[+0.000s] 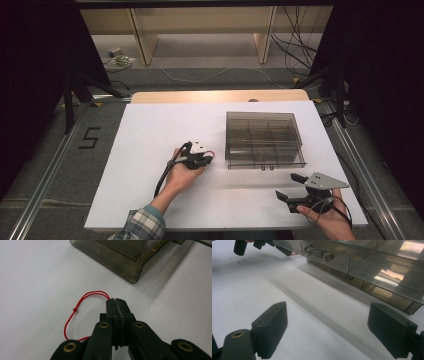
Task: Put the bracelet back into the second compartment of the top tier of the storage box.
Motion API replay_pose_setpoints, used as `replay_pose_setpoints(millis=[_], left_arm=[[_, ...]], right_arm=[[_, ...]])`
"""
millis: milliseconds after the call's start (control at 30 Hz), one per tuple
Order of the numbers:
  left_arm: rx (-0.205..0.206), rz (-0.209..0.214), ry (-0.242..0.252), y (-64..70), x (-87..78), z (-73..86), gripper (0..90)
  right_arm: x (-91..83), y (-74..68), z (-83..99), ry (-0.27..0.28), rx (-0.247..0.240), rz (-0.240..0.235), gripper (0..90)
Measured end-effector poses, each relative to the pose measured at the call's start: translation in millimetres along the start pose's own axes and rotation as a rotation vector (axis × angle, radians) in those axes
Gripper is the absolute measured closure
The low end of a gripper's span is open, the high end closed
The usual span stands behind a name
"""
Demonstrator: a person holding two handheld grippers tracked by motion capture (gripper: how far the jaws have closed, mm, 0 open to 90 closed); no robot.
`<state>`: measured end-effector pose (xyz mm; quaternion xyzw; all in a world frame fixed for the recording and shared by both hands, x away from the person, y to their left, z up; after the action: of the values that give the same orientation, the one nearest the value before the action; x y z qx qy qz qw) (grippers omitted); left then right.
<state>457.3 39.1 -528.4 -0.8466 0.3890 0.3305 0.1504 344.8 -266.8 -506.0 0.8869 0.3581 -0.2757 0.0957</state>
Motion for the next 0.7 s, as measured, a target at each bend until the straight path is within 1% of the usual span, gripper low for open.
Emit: replay_pose_setpoints(millis=[267,467,700], left_arm=[[0.005,-0.013,0.026,-1.1,-5.7,-2.9,90.0],[0.02,-0.021,0.043,-0.5,-8.8,-5.6,90.0],[0.017,-0.023,0.061,-0.3,-12.5,-7.9,90.0]], right_arm=[[-0.1,-0.1,-0.1,0.0,0.0,0.0,17.2],[-0.1,-0.1,-0.1,0.001,0.001,0.0,17.2],[-0.2,-0.1,-0.2,0.001,0.002,0.0,17.2]])
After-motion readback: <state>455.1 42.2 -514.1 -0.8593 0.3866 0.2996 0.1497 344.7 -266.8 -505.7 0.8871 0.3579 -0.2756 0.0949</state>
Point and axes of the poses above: each handheld gripper's, and its own axes: x roughly forward along the jaws, z roughly out of its underside, y roughly to its right, the point moved 6 cm from there along x, roughly forward along the jaws, and after that the axes turned 3 degrees about -y, right-handed, at the moved point
